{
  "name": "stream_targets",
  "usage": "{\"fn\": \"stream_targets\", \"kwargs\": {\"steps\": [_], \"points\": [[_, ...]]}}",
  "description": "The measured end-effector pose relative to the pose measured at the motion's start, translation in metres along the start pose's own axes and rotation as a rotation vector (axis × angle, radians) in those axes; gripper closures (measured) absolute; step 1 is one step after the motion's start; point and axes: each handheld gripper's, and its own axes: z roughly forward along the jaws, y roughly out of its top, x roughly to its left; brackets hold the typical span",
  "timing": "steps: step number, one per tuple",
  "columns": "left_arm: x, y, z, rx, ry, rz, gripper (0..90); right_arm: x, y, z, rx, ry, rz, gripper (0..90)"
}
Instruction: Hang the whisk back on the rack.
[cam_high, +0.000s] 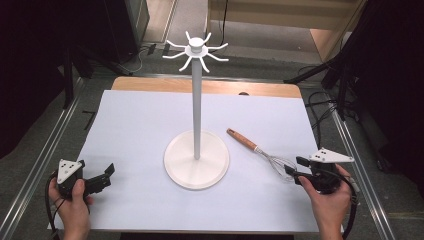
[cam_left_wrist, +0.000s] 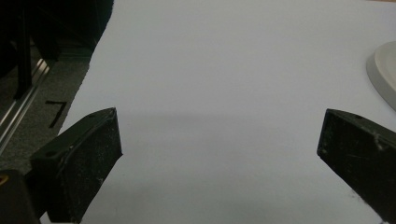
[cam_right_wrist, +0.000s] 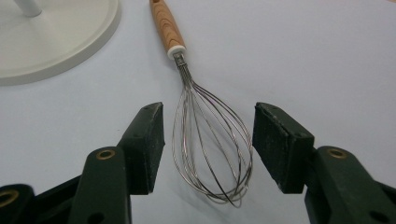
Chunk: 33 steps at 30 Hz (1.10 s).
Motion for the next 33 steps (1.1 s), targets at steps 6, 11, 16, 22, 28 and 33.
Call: {"fn": "stream_targets", "kwargs": {"steps": [6, 11, 16, 22, 28, 33], "points": [[0.0, 0.0, 0.0, 0.0, -0.002, 0.0, 0.3, 0.003, 0.018, 0.01, 0.061, 0.027, -0.021, 46.4], [0.0, 0.0, 0.0, 0.001, -0.003, 0.0, 0.3, 0.006, 0.032, 0.019, 0.105, 0.035, -0.076, 46.0], [0.001, 0.0, 0.0, 0.001, -0.003, -0.002, 0.3, 0.012, 0.045, 0.03, 0.167, 0.014, -0.134, 47.1], [0.001, 0.0, 0.0, 0.0, -0.004, -0.005, 0.3, 0.018, 0.059, 0.044, 0.23, -0.009, -0.182, 47.3], [0.001, 0.0, 0.0, -0.001, -0.005, -0.005, 0.3, 0.022, 0.071, 0.057, 0.277, -0.004, -0.216, 43.1], [0.001, 0.0, 0.0, 0.002, -0.004, -0.004, 0.3, 0.028, 0.079, 0.068, 0.359, 0.003, -0.247, 41.6]]}}
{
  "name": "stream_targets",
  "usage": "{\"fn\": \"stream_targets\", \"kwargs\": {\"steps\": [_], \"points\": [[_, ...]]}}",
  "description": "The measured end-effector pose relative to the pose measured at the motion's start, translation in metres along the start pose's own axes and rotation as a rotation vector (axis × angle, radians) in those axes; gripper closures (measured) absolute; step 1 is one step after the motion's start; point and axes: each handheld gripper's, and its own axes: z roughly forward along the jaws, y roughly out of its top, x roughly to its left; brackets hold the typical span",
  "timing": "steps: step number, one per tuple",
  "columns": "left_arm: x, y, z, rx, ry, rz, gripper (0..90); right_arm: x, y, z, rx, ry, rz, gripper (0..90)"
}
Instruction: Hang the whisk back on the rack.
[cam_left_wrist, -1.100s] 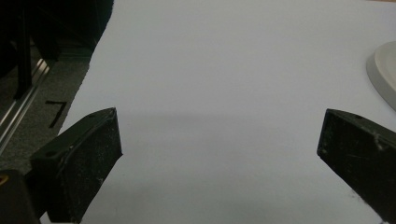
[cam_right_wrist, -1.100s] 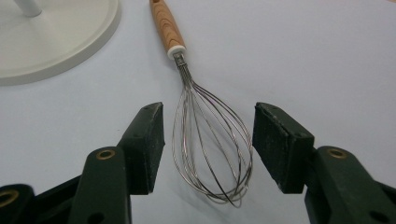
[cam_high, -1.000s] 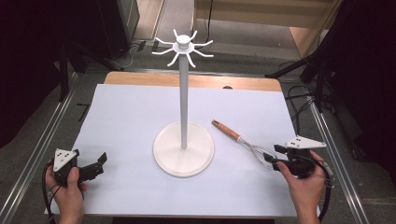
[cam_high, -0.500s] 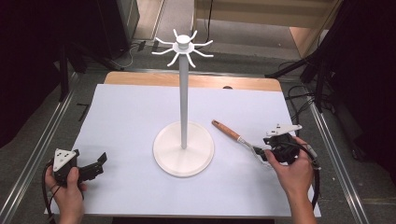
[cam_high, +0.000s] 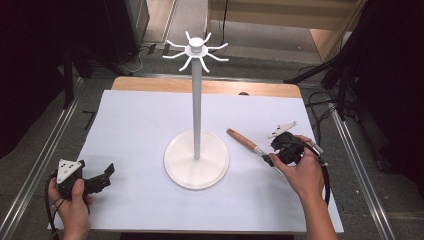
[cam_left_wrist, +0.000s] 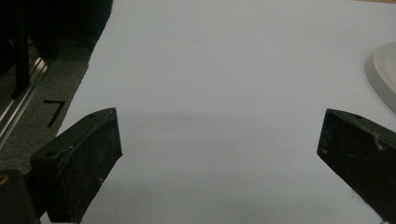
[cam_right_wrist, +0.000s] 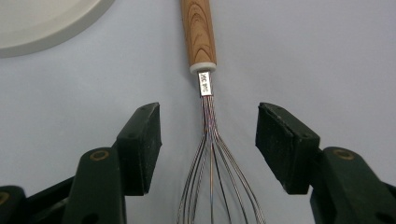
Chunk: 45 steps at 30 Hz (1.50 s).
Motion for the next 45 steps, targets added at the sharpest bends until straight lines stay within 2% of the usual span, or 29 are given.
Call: {"fn": "stream_targets", "kwargs": {"steps": [5, 12, 29, 36, 45], "points": [[0.0, 0.0, 0.0, -0.001, -0.001, -0.001, 0.3, 0.001, 0.011, 0.005, 0.021, 0.005, -0.017, 39.9], [0.0, 0.0, 0.0, -0.001, -0.003, -0.002, 0.3, 0.001, 0.029, 0.007, 0.073, 0.005, -0.058, 44.5], [0.0, 0.0, 0.0, -0.003, -0.004, -0.007, 0.3, -0.001, 0.054, 0.021, 0.135, 0.044, -0.062, 51.2], [0.001, 0.0, 0.0, -0.006, -0.005, -0.009, 0.3, 0.0, 0.063, 0.028, 0.161, 0.045, -0.046, 54.3], [0.001, 0.0, 0.0, -0.004, -0.006, -0.009, 0.3, -0.001, 0.073, 0.039, 0.198, 0.053, -0.052, 56.4]]}}
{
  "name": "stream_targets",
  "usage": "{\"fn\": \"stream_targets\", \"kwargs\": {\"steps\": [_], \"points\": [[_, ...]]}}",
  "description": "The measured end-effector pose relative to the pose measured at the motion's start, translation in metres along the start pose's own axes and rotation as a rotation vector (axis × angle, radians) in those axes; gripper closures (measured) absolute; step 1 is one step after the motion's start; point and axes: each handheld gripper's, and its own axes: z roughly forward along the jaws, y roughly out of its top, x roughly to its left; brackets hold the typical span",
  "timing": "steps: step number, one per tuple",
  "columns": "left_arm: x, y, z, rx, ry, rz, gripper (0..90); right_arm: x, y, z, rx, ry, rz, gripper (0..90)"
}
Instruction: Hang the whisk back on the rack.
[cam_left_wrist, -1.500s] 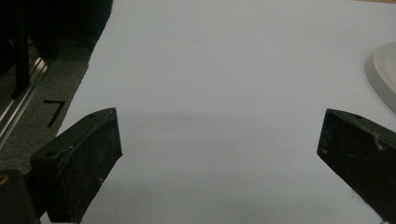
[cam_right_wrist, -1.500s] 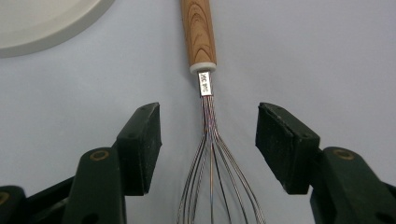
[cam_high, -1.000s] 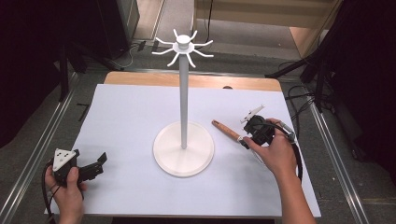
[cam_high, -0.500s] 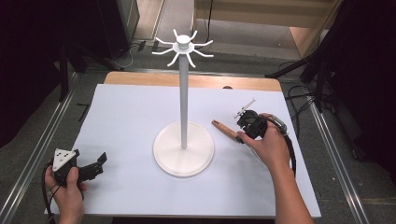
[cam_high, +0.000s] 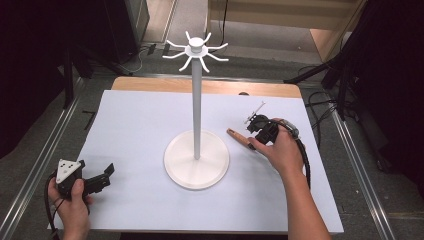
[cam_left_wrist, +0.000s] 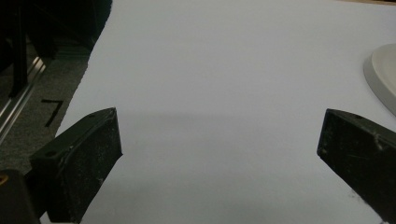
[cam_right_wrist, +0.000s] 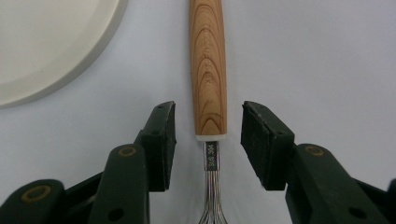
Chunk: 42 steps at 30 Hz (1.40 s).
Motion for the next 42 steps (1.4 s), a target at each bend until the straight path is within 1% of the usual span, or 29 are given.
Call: {"fn": "stream_targets", "kwargs": {"steps": [1, 2, 3, 4, 5, 6, 7, 8, 10, 13, 18, 20, 21, 22, 27, 28, 29, 34, 37, 38, 40, 42], "points": [[0.0, 0.0, 0.0, 0.0, -0.001, -0.001, 0.3, 0.0, 0.002, 0.001, 0.005, -0.002, 0.002, 56.6], [0.0, 0.0, 0.0, 0.0, -0.001, -0.002, 0.3, 0.0, 0.003, 0.002, 0.001, -0.003, 0.002, 59.6], [0.0, 0.0, 0.0, 0.0, -0.001, -0.002, 0.3, 0.0, 0.004, 0.003, 0.006, -0.014, 0.003, 61.9], [0.0, 0.0, 0.0, 0.001, -0.001, -0.002, 0.3, 0.0, 0.006, 0.005, 0.017, -0.024, -0.002, 61.9], [0.0, 0.0, 0.0, 0.0, 0.0, -0.004, 0.3, 0.0, 0.007, 0.006, 0.026, -0.018, 0.001, 61.9], [0.0, 0.0, 0.0, -0.001, -0.003, -0.005, 0.3, 0.0, 0.007, 0.008, 0.023, -0.01, -0.003, 61.9], [0.0, 0.0, 0.0, -0.001, -0.004, -0.006, 0.3, 0.0, 0.008, 0.01, 0.028, -0.009, -0.01, 61.9], [0.0, 0.0, 0.0, -0.001, -0.004, -0.005, 0.3, 0.0, 0.009, 0.011, 0.043, -0.008, 0.0, 61.9], [0.0, 0.0, 0.0, 0.0, -0.003, -0.004, 0.3, 0.0, 0.01, 0.014, 0.05, -0.015, -0.012, 62.5], [0.0, 0.0, 0.0, -0.001, -0.003, -0.005, 0.3, -0.001, 0.012, 0.019, 0.055, -0.013, -0.005, 62.8], [0.0, 0.0, 0.0, 0.0, -0.001, -0.005, 0.3, -0.002, 0.015, 0.025, 0.077, -0.009, -0.011, 63.4], [0.0, 0.0, 0.0, 0.0, -0.002, -0.005, 0.3, -0.001, 0.016, 0.028, 0.087, -0.016, -0.003, 64.0], [0.0, 0.0, 0.0, 0.0, -0.003, -0.006, 0.3, -0.002, 0.016, 0.029, 0.095, -0.015, -0.012, 64.4], [0.001, 0.0, 0.0, 0.0, -0.004, -0.004, 0.3, -0.002, 0.016, 0.031, 0.108, -0.01, -0.001, 65.5], [0.0, 0.0, 0.0, 0.0, -0.002, -0.005, 0.3, -0.004, 0.017, 0.033, 0.115, 0.003, -0.01, 66.1], [0.0, 0.0, 0.0, 0.0, -0.003, -0.005, 0.3, -0.004, 0.017, 0.034, 0.12, 0.003, -0.003, 66.3], [0.0, 0.0, 0.0, 0.001, -0.002, -0.004, 0.3, -0.005, 0.018, 0.037, 0.131, 0.02, 0.008, 67.6], [0.0, 0.0, 0.0, 0.001, -0.001, -0.004, 0.3, -0.007, 0.018, 0.041, 0.15, 0.031, 0.018, 68.2], [0.0, 0.0, 0.0, 0.002, -0.001, -0.004, 0.3, -0.009, 0.02, 0.044, 0.167, 0.046, 0.05, 67.7], [0.0, 0.0, 0.0, 0.003, 0.0, -0.005, 0.3, -0.009, 0.022, 0.044, 0.18, 0.045, 0.061, 67.3], [0.0, 0.0, 0.0, 0.004, 0.001, -0.003, 0.3, -0.008, 0.022, 0.045, 0.184, 0.042, 0.067, 67.3], [0.0, 0.0, 0.0, 0.003, -0.001, -0.004, 0.3, -0.008, 0.025, 0.045, 0.207, 0.034, 0.071, 67.2]]}}
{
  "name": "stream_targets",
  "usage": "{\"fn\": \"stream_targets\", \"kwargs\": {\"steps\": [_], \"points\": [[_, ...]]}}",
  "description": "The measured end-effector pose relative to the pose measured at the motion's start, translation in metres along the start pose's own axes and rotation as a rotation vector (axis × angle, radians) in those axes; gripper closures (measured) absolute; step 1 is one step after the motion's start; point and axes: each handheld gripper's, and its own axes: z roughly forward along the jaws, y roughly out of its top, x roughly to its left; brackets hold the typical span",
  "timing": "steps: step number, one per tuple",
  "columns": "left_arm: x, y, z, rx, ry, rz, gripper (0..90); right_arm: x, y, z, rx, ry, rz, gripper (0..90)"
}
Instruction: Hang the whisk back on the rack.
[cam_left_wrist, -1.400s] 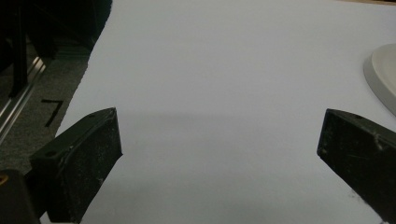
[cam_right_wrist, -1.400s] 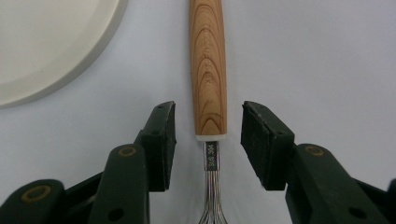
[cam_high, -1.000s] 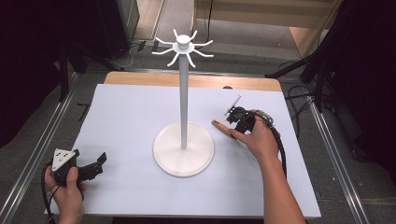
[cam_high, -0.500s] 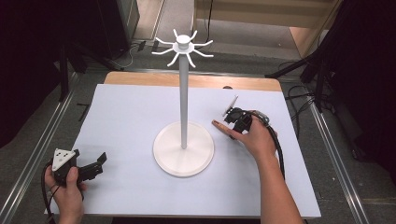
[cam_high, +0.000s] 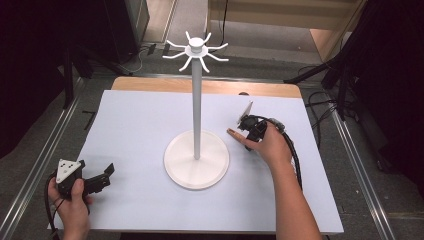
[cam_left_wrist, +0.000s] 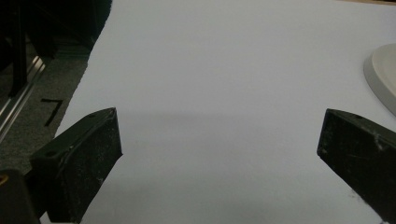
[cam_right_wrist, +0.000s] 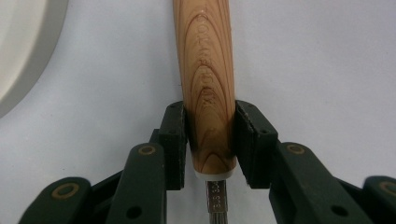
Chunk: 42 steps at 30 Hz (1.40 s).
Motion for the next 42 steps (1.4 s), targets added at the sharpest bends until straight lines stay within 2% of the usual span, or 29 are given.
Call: {"fn": "stream_targets", "kwargs": {"steps": [2, 12, 22, 31, 32, 34, 42], "points": [[0.0, 0.0, 0.0, 0.0, -0.001, -0.002, 0.3, 0.0, 0.002, 0.0, 0.013, -0.001, 0.015, 67.2], [-0.001, 0.0, 0.0, 0.001, 0.004, 0.002, 0.3, 0.0, 0.001, 0.001, 0.007, 0.006, -0.013, 68.5], [-0.001, 0.0, 0.0, 0.002, 0.006, 0.005, 0.3, -0.002, 0.003, 0.0, 0.022, 0.021, -0.006, 69.7], [0.0, 0.0, 0.001, 0.002, 0.004, 0.001, 0.3, 0.0, 0.004, -0.002, 0.047, 0.006, -0.005, 70.1], [0.0, 0.0, 0.001, 0.001, 0.004, -0.001, 0.3, -0.001, 0.003, -0.002, 0.04, 0.002, -0.013, 70.1], [0.0, 0.0, 0.0, 0.001, 0.004, -0.001, 0.3, 0.0, 0.002, -0.005, 0.025, 0.002, 0.003, 70.1], [0.0, 0.0, 0.001, 0.001, 0.005, -0.001, 0.3, 0.002, -0.004, -0.024, -0.083, -0.011, -0.006, 70.1]]}}
